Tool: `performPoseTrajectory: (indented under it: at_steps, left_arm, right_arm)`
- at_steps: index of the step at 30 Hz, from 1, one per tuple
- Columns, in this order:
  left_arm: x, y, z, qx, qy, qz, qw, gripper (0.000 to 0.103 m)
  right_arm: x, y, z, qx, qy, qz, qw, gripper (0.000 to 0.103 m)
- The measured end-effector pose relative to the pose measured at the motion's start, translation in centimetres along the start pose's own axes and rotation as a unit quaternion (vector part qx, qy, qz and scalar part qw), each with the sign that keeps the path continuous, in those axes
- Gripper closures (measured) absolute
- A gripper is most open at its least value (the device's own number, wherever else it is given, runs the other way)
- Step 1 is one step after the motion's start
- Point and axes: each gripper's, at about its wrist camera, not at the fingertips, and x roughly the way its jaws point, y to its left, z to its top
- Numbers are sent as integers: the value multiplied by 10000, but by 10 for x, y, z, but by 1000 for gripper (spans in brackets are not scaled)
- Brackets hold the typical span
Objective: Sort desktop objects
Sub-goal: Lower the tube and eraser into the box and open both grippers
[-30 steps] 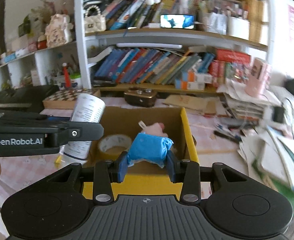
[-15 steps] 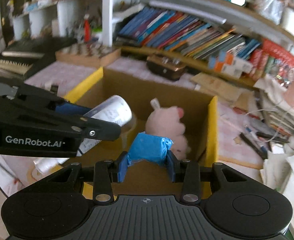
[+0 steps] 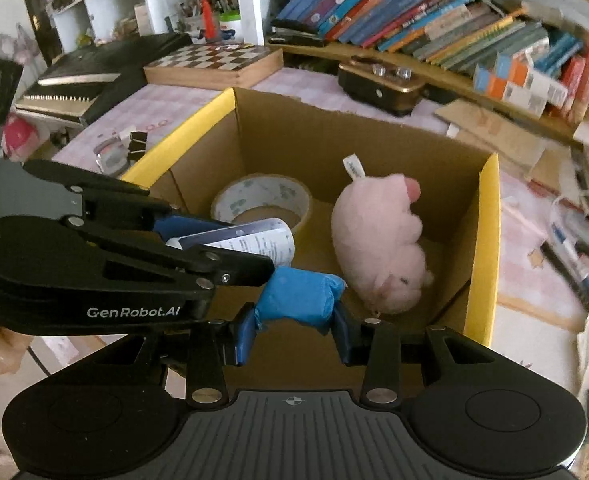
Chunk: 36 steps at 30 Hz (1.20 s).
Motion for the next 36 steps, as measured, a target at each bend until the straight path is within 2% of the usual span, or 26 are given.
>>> performPoseTrajectory:
  at_steps: [5,9,17,20,22,23,25,27,30,36]
  left_arm:
    - [0,2,-2,-11,-7,56,10000,73]
    - [-8,6,-2,-80,-212,59,9997,74]
    - [-18,-1,-3,29,-339,-59,9994,72]
    - [-26,-3,-3,81,-468,-61,9989,62]
    - [-34,-3,-3,68,-630,-11,9980,52]
    - [-39,-2,-3,42,-715,6,9974,50]
    - [-50,-2,-2,-30,-913,23,9958,37]
    - [-61,-2,-3,-67,-1094,36,9940,31]
    - [-78,-4,-6,-58,-1301,55,9915,22]
    - [-112,-4,-22,-154,-1646,209,9860,17]
  right_arm:
    - [0,-1,1,69,-12,-30,10000,64]
    - [-3,-4,4,138,-102,-230,9996,64]
    - [14,-5,3,65,164,-457,9988,63]
    - [14,-3,3,58,147,-540,9984,61]
    - [12,-1,3,72,88,-577,9983,59]
    - [9,-1,2,92,44,-574,9983,55]
    - [4,3,2,110,-45,-568,9983,49]
    - [-2,6,2,118,-148,-675,9975,40]
    - [-15,11,-1,166,-405,-746,9963,38]
    - [-43,23,-12,405,-983,-978,9895,37]
